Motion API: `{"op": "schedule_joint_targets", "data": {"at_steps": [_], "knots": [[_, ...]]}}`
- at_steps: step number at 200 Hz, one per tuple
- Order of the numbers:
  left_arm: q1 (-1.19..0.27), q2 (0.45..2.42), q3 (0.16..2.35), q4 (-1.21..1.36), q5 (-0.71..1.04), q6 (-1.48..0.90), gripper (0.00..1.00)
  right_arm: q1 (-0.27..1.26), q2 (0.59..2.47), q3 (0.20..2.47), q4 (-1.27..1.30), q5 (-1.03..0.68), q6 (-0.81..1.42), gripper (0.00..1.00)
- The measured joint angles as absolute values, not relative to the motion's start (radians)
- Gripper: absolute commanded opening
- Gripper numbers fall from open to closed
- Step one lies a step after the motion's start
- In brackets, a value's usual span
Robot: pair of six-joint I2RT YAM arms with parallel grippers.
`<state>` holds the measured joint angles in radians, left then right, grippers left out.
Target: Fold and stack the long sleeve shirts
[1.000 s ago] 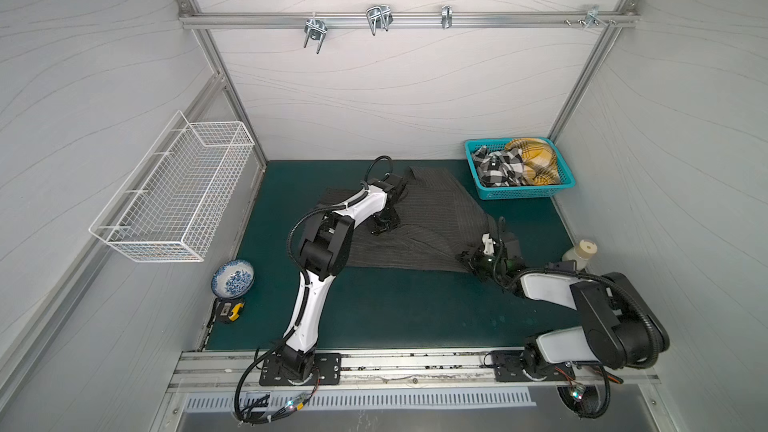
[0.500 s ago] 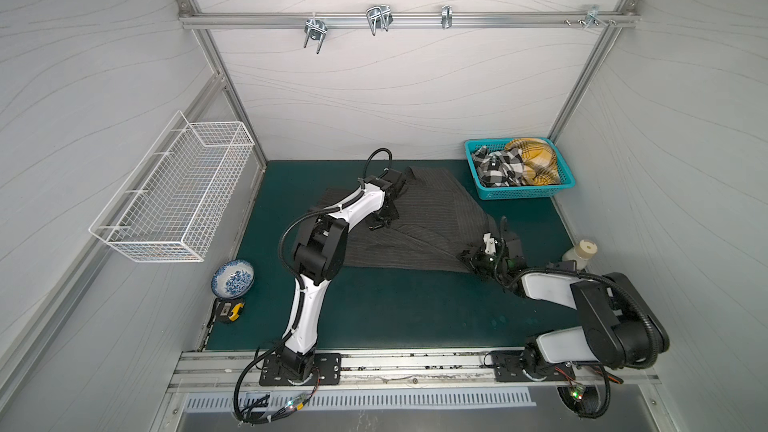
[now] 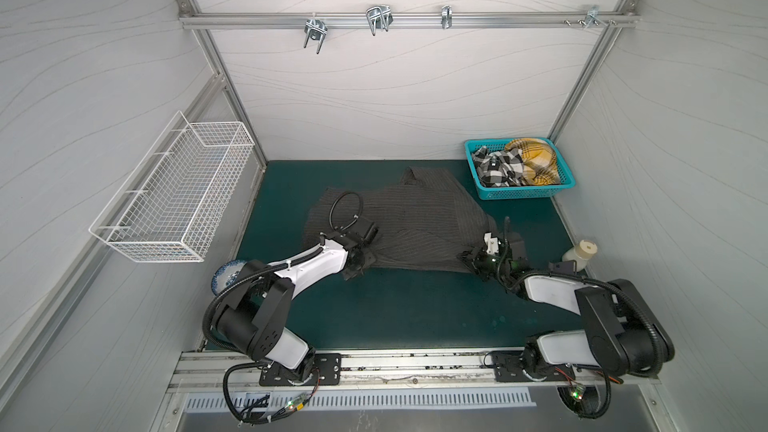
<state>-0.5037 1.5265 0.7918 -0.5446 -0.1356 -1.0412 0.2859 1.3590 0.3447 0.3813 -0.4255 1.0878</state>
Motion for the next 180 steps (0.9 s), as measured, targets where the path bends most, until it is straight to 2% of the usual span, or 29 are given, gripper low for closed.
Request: {"op": "schedule_joint_targets", "data": {"at_steps": [10,33,42,57,78,105,140,163,180], "knots": [[-0.501,1.513,0.786,-0.548,-0.141,-1.056,0.36,0.285,1.359,0.334,0.368,-0.421,1.083,0.00],[-0.497,1.424,0.807,-0.612,-0.185,-1.045,0.61,0.286,1.353,0.322,0.337,-0.414,1.073,0.00],[-0.494,1.387,0.834,-0.648,-0.215,-1.040,0.67,0.286,1.346,0.321,0.327,-0.411,1.069,0.00],[-0.485,1.367,0.930,-0.712,-0.256,-0.990,0.71,0.286,1.343,0.321,0.326,-0.406,1.064,0.00],[-0.469,1.481,1.163,-0.786,-0.296,-0.896,0.71,0.286,1.350,0.321,0.331,-0.405,1.064,0.00],[-0.458,1.728,1.408,-0.823,-0.303,-0.803,0.68,0.286,1.370,0.321,0.336,-0.405,1.064,0.00],[-0.464,1.932,1.465,-0.878,-0.274,-0.748,0.64,0.286,1.377,0.321,0.340,-0.405,1.064,0.00],[-0.472,2.011,1.499,-0.921,-0.270,-0.733,0.58,0.286,1.378,0.321,0.344,-0.406,1.064,0.00],[-0.471,2.041,1.525,-0.930,-0.273,-0.723,0.57,0.286,1.379,0.321,0.346,-0.406,1.064,0.00]]}}
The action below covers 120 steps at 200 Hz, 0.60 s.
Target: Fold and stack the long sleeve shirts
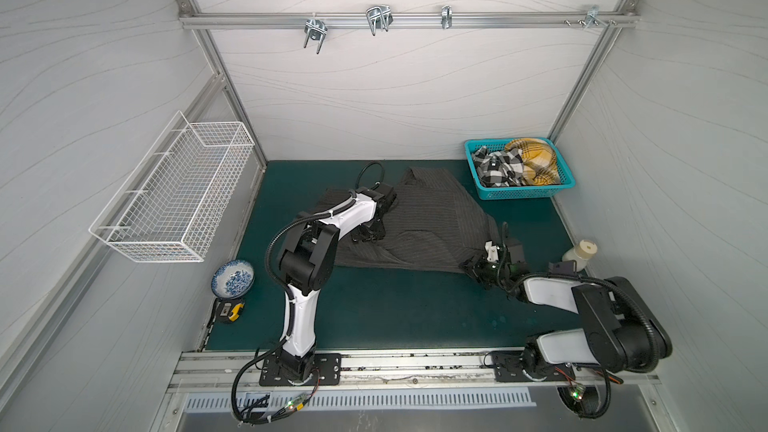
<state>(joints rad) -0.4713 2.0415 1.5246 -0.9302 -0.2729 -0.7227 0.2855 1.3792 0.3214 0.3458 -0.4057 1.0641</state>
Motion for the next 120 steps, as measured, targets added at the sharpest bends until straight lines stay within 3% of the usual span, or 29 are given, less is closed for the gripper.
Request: {"op": "schedule_joint_targets", "data": {"at_steps": [31,83,120], "knots": [[-0.459,2.076,1.588,-0.943,-0.285,-0.706,0.57,0.286,1.380,0.321,0.353,-0.406,1.064,0.00],[-0.424,2.165,1.687,-0.962,-0.319,-0.675,0.48,0.286,1.390,0.321,0.359,-0.407,1.064,0.00],[-0.407,2.204,1.707,-0.978,-0.323,-0.661,0.30,0.286,1.390,0.321,0.359,-0.407,1.065,0.00]]}}
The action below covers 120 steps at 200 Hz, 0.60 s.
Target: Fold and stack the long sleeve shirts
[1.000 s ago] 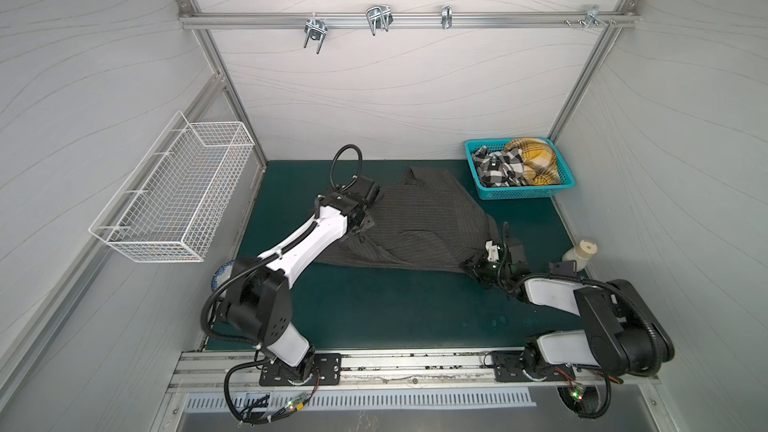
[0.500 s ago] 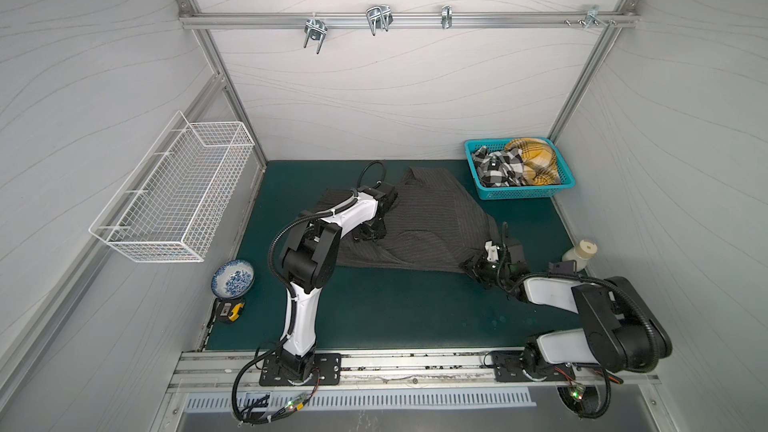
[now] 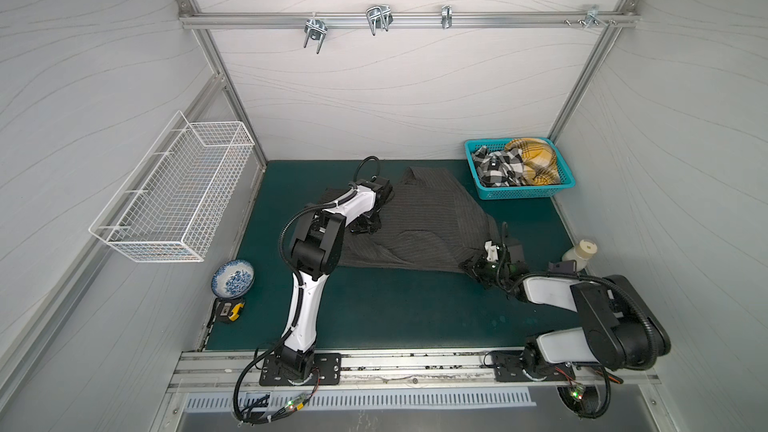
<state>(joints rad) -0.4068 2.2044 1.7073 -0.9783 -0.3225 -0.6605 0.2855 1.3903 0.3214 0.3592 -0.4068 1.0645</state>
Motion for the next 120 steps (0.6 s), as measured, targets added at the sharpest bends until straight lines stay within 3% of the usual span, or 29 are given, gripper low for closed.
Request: {"op": "schedule_joint_targets", "data": {"at_steps": [36,120], "knots": [[-0.401,2.215,1.732,-0.981,-0.328,-0.655,0.00,0.286,1.391,0.321,0.359,-0.406,1.064,0.00],[-0.392,2.127,1.744,-0.948,-0.426,-0.611,0.00,0.257,1.364,0.361,0.322,-0.425,1.065,0.00]]}}
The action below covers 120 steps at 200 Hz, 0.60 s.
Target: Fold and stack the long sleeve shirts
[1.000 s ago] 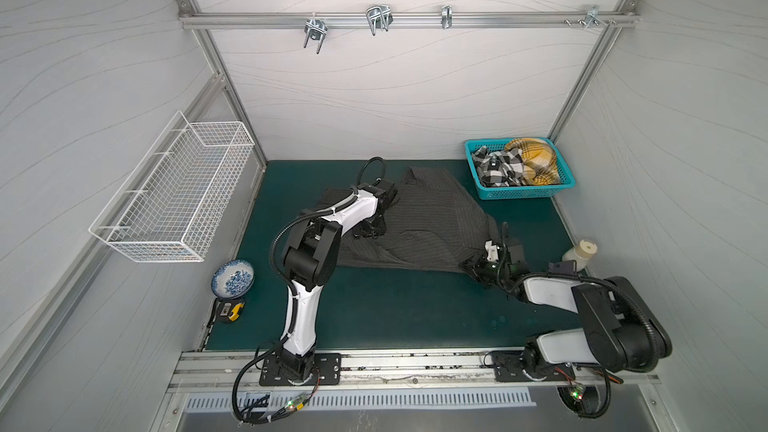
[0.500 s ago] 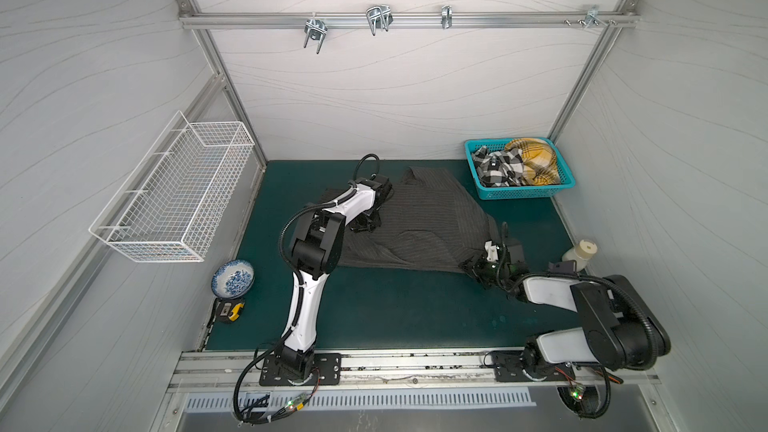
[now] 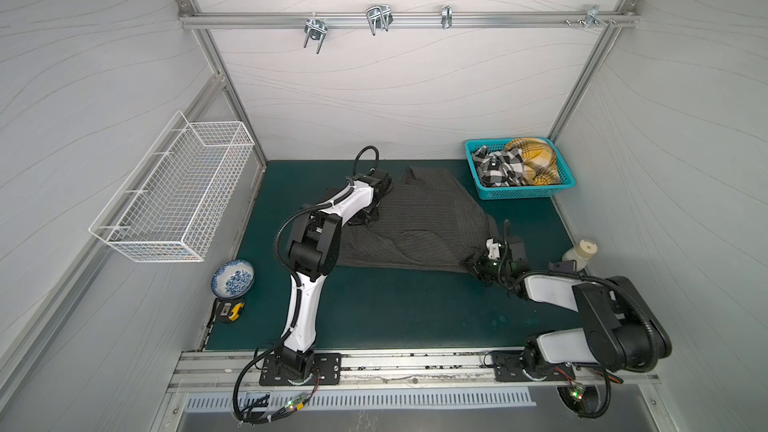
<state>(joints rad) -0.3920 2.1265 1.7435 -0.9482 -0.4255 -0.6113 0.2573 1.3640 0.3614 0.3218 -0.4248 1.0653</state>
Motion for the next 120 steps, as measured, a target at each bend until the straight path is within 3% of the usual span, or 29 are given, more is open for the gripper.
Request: {"op": "schedule_joint_targets", "data": {"at_steps": [47,78,104,113,120], "knots": [[-0.345,1.739,1.549,-0.628,-0.412,-0.540,0.00,0.218,1.296,0.441,0.301,-0.445,1.067,0.00],[-0.298,1.497,1.184,-0.345,-0.400,-0.552,0.00,0.243,1.299,0.436,0.311,-0.451,1.061,0.00],[-0.257,1.435,0.842,-0.170,-0.416,-0.601,0.00,0.300,1.383,0.392,0.351,-0.451,1.065,0.00],[-0.248,1.447,0.777,-0.167,-0.414,-0.614,0.14,0.319,1.418,0.385,0.351,-0.454,1.066,0.00],[-0.242,1.462,0.761,-0.192,-0.411,-0.634,0.24,0.335,1.441,0.384,0.350,-0.459,1.068,0.17]]}}
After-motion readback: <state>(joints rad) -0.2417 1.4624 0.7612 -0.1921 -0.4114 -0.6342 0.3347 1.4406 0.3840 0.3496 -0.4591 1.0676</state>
